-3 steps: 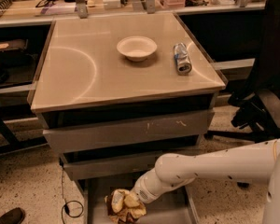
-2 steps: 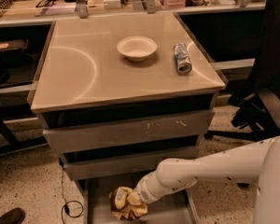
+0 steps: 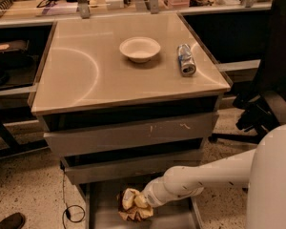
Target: Place brown chip bag into bottom drawer
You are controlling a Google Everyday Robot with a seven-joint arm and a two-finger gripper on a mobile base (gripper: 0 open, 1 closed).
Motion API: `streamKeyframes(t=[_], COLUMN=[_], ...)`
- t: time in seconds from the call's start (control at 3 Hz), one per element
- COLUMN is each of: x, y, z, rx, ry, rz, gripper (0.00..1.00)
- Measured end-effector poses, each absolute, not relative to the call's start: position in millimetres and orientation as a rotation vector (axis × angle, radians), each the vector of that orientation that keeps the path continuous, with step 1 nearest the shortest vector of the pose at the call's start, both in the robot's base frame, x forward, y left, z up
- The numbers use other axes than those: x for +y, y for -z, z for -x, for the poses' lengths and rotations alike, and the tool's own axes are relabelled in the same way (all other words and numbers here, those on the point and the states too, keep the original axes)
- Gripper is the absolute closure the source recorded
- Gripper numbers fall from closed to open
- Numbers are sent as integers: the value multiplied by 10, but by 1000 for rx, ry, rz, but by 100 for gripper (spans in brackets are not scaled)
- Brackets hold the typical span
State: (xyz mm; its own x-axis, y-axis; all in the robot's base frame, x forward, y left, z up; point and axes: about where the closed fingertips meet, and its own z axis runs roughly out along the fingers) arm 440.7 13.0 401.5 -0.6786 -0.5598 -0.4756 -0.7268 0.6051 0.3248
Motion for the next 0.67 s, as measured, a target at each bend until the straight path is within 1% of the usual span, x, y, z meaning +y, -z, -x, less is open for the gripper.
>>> streamKeyframes(t=[0.67], x=[197], y=[-3888], z=[-4426], rx=[2487], ry=[-740], rz=[1002], gripper=[100])
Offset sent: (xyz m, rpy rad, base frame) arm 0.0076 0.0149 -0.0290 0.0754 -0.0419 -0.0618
